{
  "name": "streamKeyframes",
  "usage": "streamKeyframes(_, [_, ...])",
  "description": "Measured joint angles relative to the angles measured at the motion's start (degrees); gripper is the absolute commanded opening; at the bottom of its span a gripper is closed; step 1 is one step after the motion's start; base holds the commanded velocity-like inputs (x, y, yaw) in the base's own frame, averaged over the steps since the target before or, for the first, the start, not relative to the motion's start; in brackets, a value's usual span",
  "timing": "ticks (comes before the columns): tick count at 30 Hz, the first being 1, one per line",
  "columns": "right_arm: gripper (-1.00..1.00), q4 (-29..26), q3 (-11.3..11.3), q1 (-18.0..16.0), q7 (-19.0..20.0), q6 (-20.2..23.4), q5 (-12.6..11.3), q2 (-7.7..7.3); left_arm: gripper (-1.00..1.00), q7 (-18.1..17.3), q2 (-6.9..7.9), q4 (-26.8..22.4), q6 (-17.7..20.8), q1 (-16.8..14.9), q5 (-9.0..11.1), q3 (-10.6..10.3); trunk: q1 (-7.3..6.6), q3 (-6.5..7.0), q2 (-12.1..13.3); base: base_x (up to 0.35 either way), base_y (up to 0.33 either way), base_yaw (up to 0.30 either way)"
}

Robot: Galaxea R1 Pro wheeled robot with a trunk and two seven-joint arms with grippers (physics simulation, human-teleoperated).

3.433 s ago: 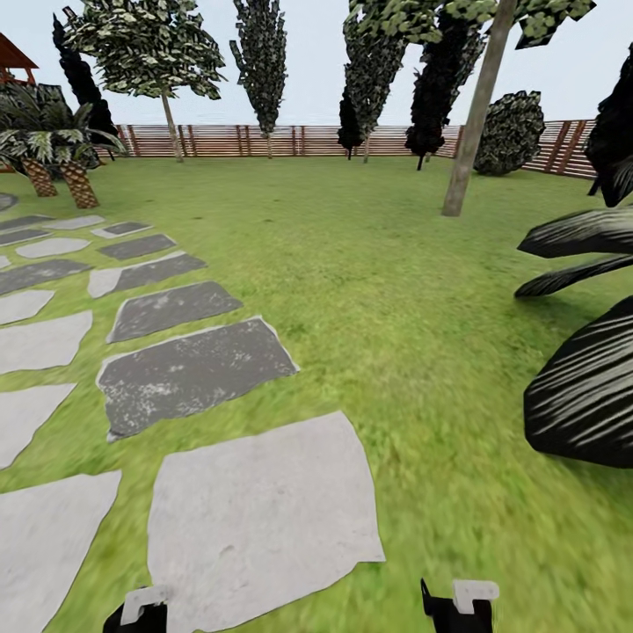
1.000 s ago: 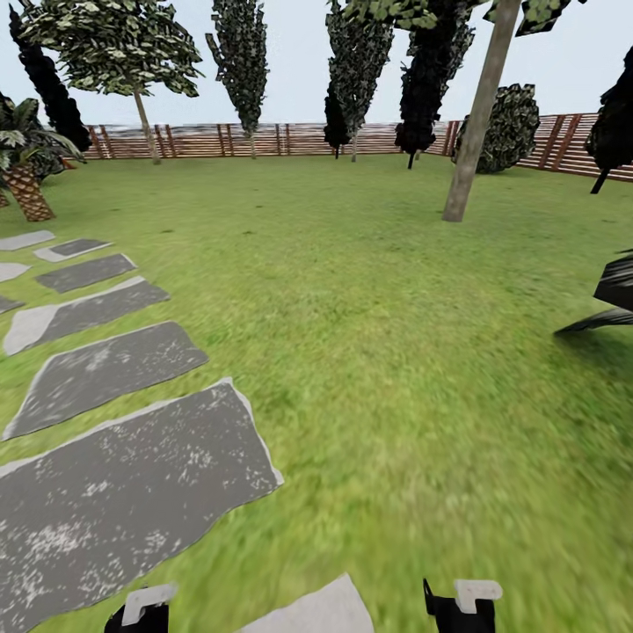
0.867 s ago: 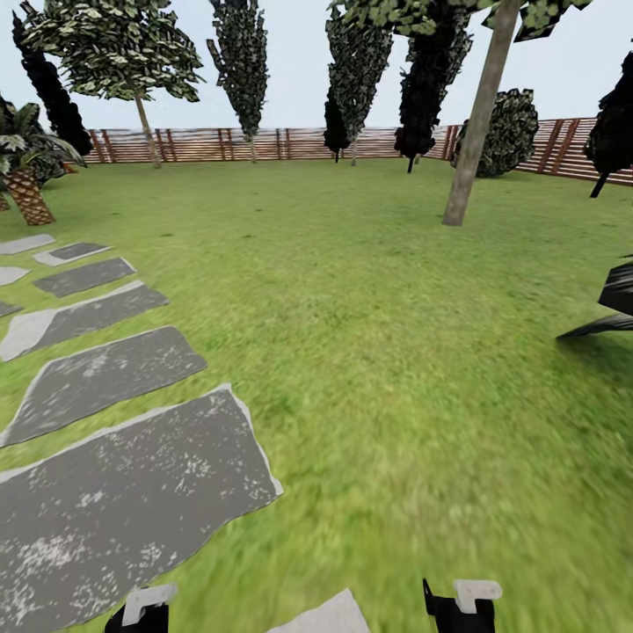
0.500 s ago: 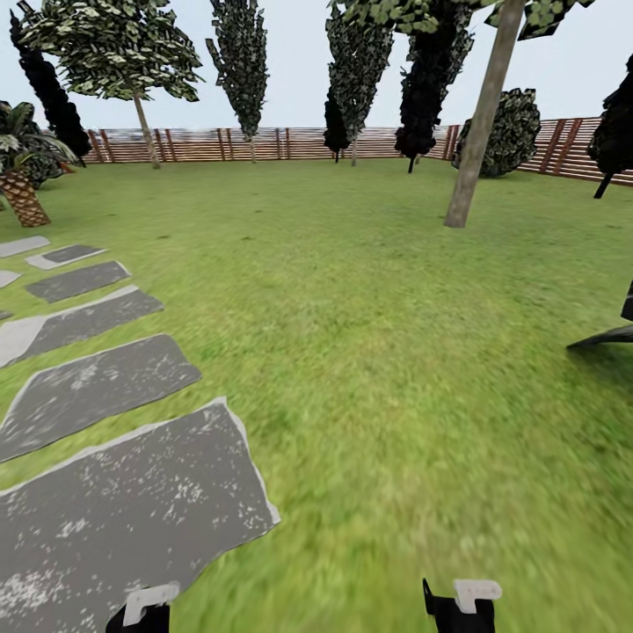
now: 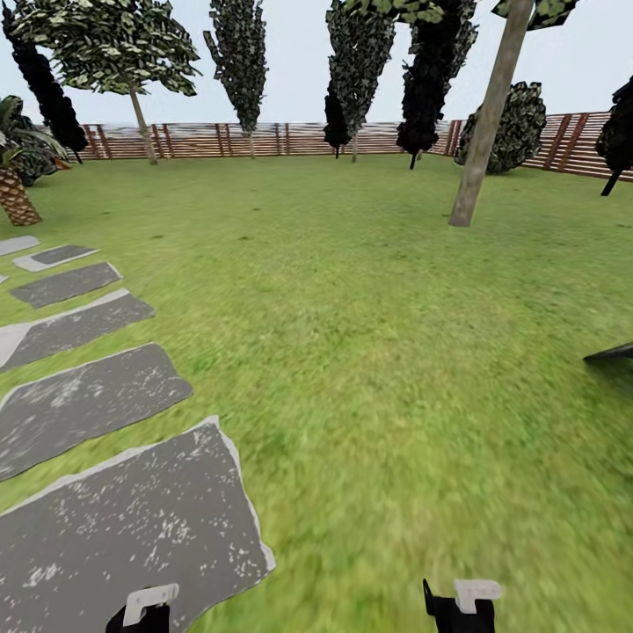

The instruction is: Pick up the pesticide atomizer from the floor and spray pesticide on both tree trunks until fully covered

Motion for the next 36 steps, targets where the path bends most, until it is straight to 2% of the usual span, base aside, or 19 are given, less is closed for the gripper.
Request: streamKeyframes(36, [1.00,0.0,0.0,0.0,0.0,0.0,0.0,0.00,-1.00,0.0,0.00,0.0,0.0,0.0,0.0,0.0,0.00,0.00,0.0,0.337,0.000,0.000])
